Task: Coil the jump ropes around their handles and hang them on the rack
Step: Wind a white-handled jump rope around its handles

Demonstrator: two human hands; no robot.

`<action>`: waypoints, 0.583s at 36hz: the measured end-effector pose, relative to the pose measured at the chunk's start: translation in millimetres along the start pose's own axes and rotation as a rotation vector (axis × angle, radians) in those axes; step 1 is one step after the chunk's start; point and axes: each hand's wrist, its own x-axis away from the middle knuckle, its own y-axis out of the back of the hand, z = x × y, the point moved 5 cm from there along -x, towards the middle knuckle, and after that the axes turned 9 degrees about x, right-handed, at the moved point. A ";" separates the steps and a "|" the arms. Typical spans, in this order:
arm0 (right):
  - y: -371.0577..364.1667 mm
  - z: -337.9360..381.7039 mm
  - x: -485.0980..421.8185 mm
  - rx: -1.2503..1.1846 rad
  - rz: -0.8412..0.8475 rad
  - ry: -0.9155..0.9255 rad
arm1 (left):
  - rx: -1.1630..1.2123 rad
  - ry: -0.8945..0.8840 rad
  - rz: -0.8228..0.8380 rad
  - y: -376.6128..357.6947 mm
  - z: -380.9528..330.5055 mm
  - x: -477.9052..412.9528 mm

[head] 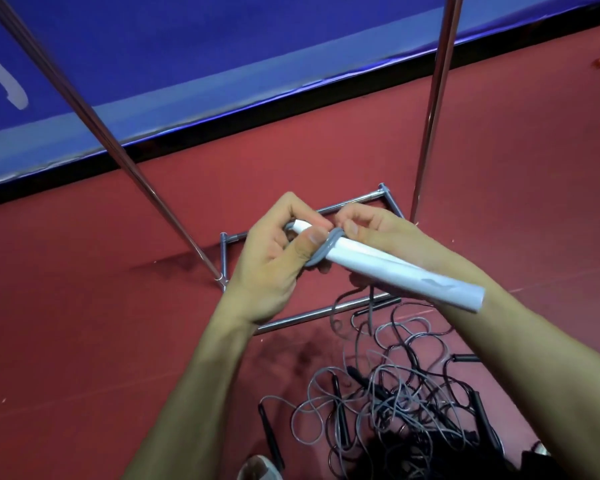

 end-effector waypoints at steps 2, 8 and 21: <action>-4.1 -5.5 1.1 -0.168 -0.004 -0.047 | 0.006 -0.008 -0.049 3.2 1.0 0.2; -14.0 -15.2 0.8 -0.545 -0.010 -0.050 | 0.218 -0.032 -0.160 6.0 5.3 -0.4; -18.3 -13.3 -3.5 -0.118 -0.399 0.079 | -0.077 -0.203 -0.535 18.6 7.9 0.2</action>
